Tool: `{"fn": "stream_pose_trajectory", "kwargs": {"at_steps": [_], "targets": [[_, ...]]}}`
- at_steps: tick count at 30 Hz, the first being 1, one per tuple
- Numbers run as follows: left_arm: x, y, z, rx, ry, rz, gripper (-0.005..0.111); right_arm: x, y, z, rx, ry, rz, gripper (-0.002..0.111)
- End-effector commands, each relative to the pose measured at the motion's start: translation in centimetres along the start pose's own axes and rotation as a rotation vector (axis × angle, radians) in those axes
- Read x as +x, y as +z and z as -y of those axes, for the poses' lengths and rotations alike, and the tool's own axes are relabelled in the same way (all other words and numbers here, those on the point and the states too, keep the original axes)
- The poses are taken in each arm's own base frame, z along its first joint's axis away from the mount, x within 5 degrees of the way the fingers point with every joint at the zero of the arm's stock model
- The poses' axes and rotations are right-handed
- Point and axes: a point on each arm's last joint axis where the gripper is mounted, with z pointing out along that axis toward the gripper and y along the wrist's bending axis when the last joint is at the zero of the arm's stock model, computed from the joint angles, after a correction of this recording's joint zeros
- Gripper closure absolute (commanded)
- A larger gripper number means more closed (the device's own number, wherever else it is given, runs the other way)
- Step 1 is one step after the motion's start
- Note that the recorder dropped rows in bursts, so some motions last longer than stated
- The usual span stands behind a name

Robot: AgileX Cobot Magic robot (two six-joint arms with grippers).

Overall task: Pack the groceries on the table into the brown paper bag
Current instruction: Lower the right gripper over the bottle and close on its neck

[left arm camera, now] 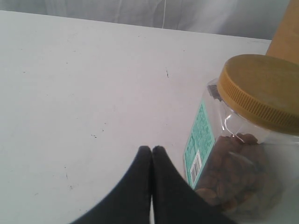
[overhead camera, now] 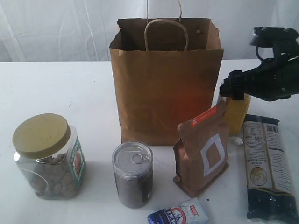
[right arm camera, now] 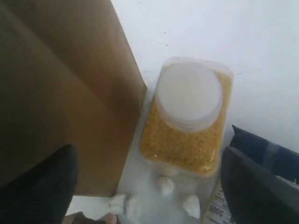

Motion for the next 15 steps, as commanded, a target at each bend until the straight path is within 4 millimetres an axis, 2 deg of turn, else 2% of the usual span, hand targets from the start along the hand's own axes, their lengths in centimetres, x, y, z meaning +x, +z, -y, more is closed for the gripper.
{"fn": "stream_pose_trajectory", "kwargs": {"at_steps": [1, 5, 11, 15], "targets": [[0.1, 0.0, 0.0, 0.003, -0.004, 0.0, 0.107, -0.4, 1.4, 0.3, 0.025, -0.019, 0.014, 0.031], [0.1, 0.0, 0.0, 0.003, -0.004, 0.0, 0.107, 0.1, 2.4, 0.5, 0.022, -0.012, -0.022, 0.032], [0.1, 0.0, 0.0, 0.003, -0.004, 0.0, 0.107, 0.1, 2.6, 0.6, 0.032, -0.009, -0.013, 0.048], [0.1, 0.0, 0.0, 0.003, -0.004, 0.0, 0.107, 0.2, 3.0, 0.8, 0.038, -0.006, -0.02, 0.049]]}}
